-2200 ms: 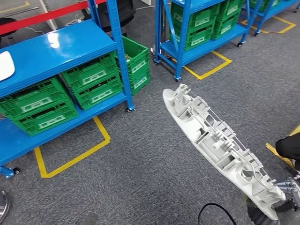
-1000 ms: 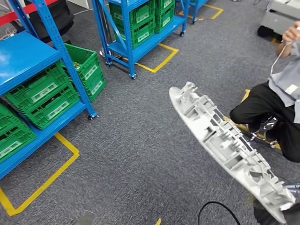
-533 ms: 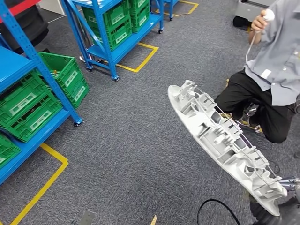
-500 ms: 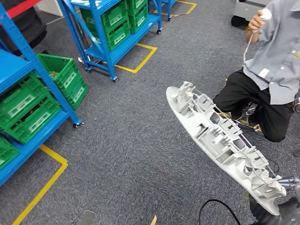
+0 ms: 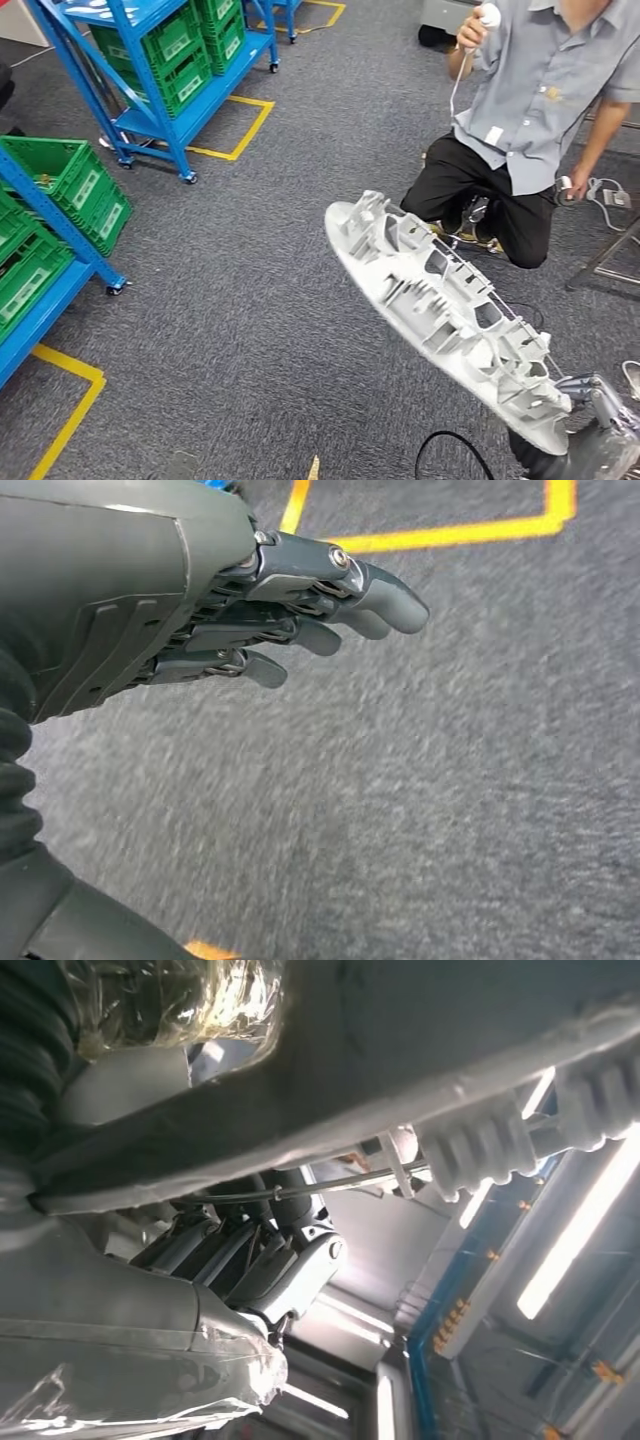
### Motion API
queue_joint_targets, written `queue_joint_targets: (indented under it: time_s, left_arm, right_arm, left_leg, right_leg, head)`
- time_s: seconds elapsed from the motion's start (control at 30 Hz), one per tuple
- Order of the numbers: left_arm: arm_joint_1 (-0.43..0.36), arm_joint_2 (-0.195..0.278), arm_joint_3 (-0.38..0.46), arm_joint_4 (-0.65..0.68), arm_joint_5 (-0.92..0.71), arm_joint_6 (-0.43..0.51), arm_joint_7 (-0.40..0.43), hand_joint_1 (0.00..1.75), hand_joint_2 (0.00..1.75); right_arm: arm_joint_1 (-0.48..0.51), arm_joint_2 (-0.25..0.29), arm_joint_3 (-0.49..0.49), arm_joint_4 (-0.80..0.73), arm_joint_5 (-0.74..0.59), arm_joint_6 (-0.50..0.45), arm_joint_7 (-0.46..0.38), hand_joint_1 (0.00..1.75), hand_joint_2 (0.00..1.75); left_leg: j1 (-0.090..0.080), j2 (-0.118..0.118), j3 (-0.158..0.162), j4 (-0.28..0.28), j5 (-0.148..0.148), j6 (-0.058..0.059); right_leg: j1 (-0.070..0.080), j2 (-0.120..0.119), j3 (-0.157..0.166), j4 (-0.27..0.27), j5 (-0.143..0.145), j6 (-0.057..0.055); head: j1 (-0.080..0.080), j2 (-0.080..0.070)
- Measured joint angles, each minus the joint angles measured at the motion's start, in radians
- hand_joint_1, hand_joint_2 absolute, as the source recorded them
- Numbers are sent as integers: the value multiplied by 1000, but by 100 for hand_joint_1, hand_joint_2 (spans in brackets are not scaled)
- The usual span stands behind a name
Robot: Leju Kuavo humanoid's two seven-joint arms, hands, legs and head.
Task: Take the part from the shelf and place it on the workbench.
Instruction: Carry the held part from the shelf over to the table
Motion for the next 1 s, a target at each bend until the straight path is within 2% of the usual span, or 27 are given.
queue_joint_targets:
  time_s: [0.03,0.07,0.1,0.13,0.17,0.2,0.23,0.27,0.3,0.33,0.37,0.43,0.47,0.5,0.57,0.6,0.63,0.67,0.7,0.73,0.8,0.83,0.87,0.93,0.97,1.0]
  left_arm:
    - [1,0,0,0,-2,0,0,0,175]
    - [1,0,0,0,-4,-1,0,0,175]
    - [2,0,0,0,-5,-1,1,0,175]
    - [3,0,0,0,-6,-1,1,0,175]
    - [3,0,0,0,-6,-1,1,0,175]
    - [2,0,0,0,-7,-1,1,0,175]
    - [1,0,0,0,-7,-1,1,0,175]
    - [0,0,0,0,-7,-2,1,0,175]
    - [0,0,0,0,-8,-2,1,0,175]
    - [-1,0,0,0,-8,-3,1,0,175]
    - [-2,1,0,0,-8,-4,1,0,175]
    - [-4,0,0,0,-10,-10,1,0,175]
    - [-5,0,0,0,-11,-11,1,0,175]
    - [-6,0,0,0,-13,-12,1,0,175]
    - [-4,0,0,0,-15,-12,1,0,175]
    - [-2,0,0,0,-15,-12,1,0,175]
    - [1,0,0,0,-16,-12,2,0,175]
    - [2,-1,0,0,-16,-12,3,0,175]
    - [3,-1,0,0,-16,-12,4,0,175]
    - [2,-1,0,0,-17,-12,4,0,175]
    - [2,0,0,0,-17,-12,4,0,175]
    - [2,0,0,0,-17,-12,4,0,175]
    - [1,0,0,0,-17,-12,4,0,175]
    - [-1,-2,0,0,-18,-12,5,0,175]
    - [-2,-3,0,0,-19,-12,5,0,175]
    - [-2,-4,0,0,-21,-12,5,0,175]
  right_arm:
    - [-1,0,2,0,5,0,0,175,175]
    - [-2,0,4,1,8,0,0,175,175]
    - [-2,0,5,2,12,0,1,175,175]
    - [-2,0,5,2,16,0,1,175,175]
    - [-1,0,5,2,21,0,1,175,175]
    - [-1,0,4,2,26,0,1,175,175]
    - [-1,0,4,2,29,0,1,175,175]
    - [-2,0,4,2,30,0,1,175,175]
    - [-3,0,4,2,32,0,1,175,175]
    - [-3,0,4,2,33,0,1,175,175]
    - [-3,0,4,2,36,0,1,175,175]
    - [-2,0,4,2,47,0,2,175,175]
    - [-2,0,4,2,54,0,2,175,175]
    - [-3,0,3,2,61,0,2,175,175]
    - [-4,0,3,1,75,0,3,175,175]
    - [-4,0,2,1,80,0,3,175,175]
    - [-3,0,1,1,84,0,3,175,175]
    - [-3,0,0,1,87,0,4,175,175]
    - [-2,0,-2,1,89,0,4,175,175]
    - [-2,0,-4,0,91,0,4,175,175]
    - [-2,0,-8,-1,97,0,4,175,175]
    - [-3,0,-10,-1,100,0,4,175,175]
    - [-2,0,-12,-2,102,-1,4,175,175]
    - [0,1,-15,-5,109,-1,4,175,175]
    - [1,1,-17,-7,113,-1,4,175,175]
    - [1,1,-18,-8,119,-1,4,175,175]
  left_leg:
    - [0,15,2,-2,1,2]
    - [-2,29,1,-2,0,4]
    - [-3,44,1,-2,0,5]
    - [-4,58,1,-2,-1,5]
    - [-4,72,2,-2,-2,4]
    - [-4,86,3,-2,-3,3]
    - [-4,98,5,-1,-6,0]
    - [-7,108,8,0,-9,-5]
    - [-10,117,10,2,-12,-10]
    - [-13,125,12,4,-15,-14]
    - [-16,133,13,5,-17,-18]
    - [-14,146,15,9,-22,-26]
    - [-11,135,13,19,-33,-31]
    - [-8,114,2,47,-56,-36]
    - [-4,63,-47,162,-123,-41]
    - [-4,51,-78,229,-152,-41]
    - [-4,46,-101,277,-166,-39]
    - [-4,44,-110,292,-159,-37]
    - [-4,41,-101,270,-132,-33]
    - [-4,32,-78,216,-92,-28]
    - [-3,-15,-26,93,-28,-18]
    - [-3,-34,-8,53,-16,-14]
    - [-3,-45,-2,34,-17,-12]
    - [-2,-29,1,19,-19,-10]
    - [-1,-16,2,13,-15,-7]
    - [0,-3,4,7,-11,-4]
  right_leg:
    - [0,-31,-26,54,-30,3]
    - [-1,-50,-57,119,-63,7]
    - [-3,-58,-86,181,-88,12]
    - [-5,-62,-103,218,-98,15]
    - [-6,-64,-101,219,-88,17]
    - [-7,-71,-77,180,-63,19]
    - [-7,-86,-38,112,-31,19]
    - [-4,-112,4,40,-9,18]
    - [-2,-131,37,-14,5,13]
    - [0,-143,55,-45,8,7]
    - [3,-143,60,-53,5,1]
    - [2,-119,57,-54,10,-13]
    - [1,-108,56,-55,12,-19]
    - [-1,-98,55,-56,14,-25]
    - [-2,-76,54,-57,17,-32]
    - [0,-63,53,-57,17,-35]
    - [1,-50,53,-56,18,-36]
    - [3,-36,53,-56,18,-36]
    - [4,-22,54,-55,19,-36]
    - [4,-8,55,-55,19,-35]
    - [4,18,54,-53,21,-32]
    - [4,30,51,-51,23,-28]
    - [2,40,45,-50,26,-22]
    - [-1,58,33,-51,31,-10]
    - [0,49,26,-44,26,-5]
    - [2,29,12,-22,11,-1]
  head:
    - [2,0]
    - [3,0]
    - [3,0]
    - [3,0]
    - [3,0]
    - [3,0]
    - [3,0]
    - [4,0]
    - [3,0]
    - [2,0]
    - [1,0]
    - [-1,0]
    - [-2,0]
    - [-4,0]
    - [-8,0]
    - [-8,0]
    - [-8,0]
    - [-8,0]
    - [-8,0]
    - [-8,0]
    - [-8,0]
    - [-9,0]
    - [-9,0]
    - [-11,0]
    - [-10,0]
    - [-8,0]
